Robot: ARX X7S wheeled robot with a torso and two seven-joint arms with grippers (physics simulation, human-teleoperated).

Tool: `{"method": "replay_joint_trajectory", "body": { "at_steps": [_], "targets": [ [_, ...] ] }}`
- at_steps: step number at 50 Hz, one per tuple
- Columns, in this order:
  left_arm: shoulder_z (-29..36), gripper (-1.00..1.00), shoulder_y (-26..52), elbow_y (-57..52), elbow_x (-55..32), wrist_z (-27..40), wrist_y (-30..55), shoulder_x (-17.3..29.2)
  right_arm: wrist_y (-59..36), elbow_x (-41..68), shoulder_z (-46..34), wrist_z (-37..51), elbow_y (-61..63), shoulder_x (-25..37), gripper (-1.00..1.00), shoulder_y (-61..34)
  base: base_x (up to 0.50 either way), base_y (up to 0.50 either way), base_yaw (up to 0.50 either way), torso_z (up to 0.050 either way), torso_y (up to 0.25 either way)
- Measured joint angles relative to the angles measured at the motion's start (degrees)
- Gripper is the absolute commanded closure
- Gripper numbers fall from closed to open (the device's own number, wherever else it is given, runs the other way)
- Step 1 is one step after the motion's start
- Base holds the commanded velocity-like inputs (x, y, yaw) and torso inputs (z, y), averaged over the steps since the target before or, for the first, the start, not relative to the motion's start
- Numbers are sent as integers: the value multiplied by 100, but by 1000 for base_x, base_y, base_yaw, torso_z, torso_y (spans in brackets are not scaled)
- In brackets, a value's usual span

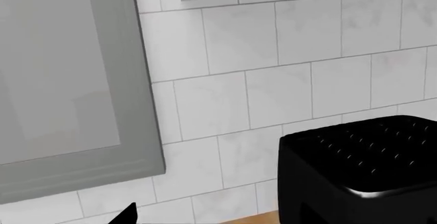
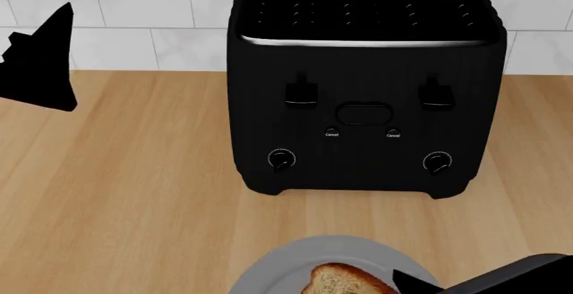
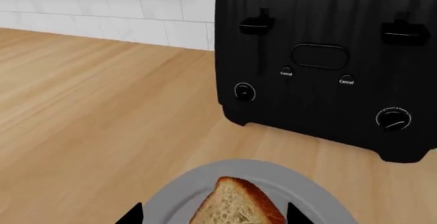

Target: Place the toasted item on a plate.

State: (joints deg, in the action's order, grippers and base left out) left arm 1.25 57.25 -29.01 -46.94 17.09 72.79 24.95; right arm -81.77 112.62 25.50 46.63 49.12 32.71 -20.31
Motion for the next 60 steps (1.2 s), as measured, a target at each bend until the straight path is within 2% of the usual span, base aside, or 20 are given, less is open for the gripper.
{"method": "replay_joint_trajectory", "body": {
  "at_steps": [25, 42, 60],
  "targets": [
    [-110, -100, -113, -74, -117, 66, -33, 72, 517, 225, -535, 395, 29, 394, -100, -573, 0, 0, 0, 0, 0],
    [-160, -100, -239, -437, -293, 184, 131, 231, 1440, 1084, -618, 1022, -53, 1448, -100, -1626, 0, 0, 0, 0, 0],
    [-781, -100, -503, -1095, -988, 482, 715, 523, 1691, 1345, -261, 1130, -604, 2417, -100, -2308, 0, 0, 0, 0, 0]
  ]
}}
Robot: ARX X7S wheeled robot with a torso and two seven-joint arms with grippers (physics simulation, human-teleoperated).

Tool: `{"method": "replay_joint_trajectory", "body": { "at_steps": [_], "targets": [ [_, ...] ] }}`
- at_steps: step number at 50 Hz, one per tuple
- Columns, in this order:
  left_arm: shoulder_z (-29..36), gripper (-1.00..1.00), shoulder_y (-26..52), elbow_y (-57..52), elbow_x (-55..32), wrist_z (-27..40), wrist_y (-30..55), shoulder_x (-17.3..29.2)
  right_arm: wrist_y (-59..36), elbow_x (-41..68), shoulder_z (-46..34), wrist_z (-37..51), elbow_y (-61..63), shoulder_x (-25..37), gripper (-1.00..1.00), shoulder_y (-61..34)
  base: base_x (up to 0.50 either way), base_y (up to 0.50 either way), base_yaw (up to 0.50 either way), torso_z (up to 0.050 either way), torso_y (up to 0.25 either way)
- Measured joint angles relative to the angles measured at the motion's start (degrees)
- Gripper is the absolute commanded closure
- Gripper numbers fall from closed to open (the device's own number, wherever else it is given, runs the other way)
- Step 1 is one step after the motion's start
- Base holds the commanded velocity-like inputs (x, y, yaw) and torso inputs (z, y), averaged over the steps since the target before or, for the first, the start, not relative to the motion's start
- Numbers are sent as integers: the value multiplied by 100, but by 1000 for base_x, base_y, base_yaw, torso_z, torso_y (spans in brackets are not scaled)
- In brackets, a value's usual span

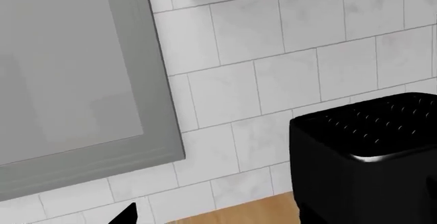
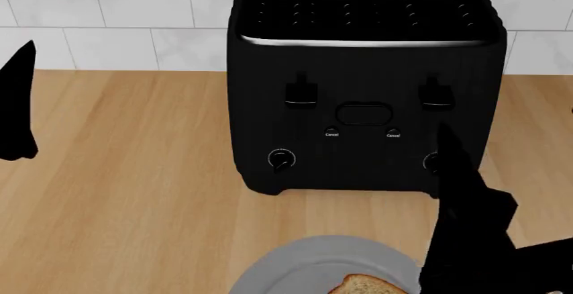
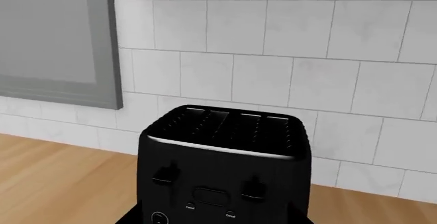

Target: Place the toasted item on a plate.

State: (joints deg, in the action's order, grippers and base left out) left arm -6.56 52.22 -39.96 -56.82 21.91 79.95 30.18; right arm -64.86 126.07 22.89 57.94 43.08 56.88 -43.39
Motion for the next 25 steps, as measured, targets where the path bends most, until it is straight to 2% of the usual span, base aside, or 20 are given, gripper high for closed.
{"method": "replay_joint_trajectory", "body": {
  "at_steps": [11, 25],
  "targets": [
    [-738, -100, -27, -352, -1347, 767, 592, 319, -95, 4, 416, -52, -347, 393, -100, -86, 0, 0, 0, 0, 0],
    [-1395, -100, -248, -565, -3628, 2243, 473, 1309, -163, 415, 1116, 85, -598, 904, -100, -34, 0, 0, 0, 0, 0]
  ]
}}
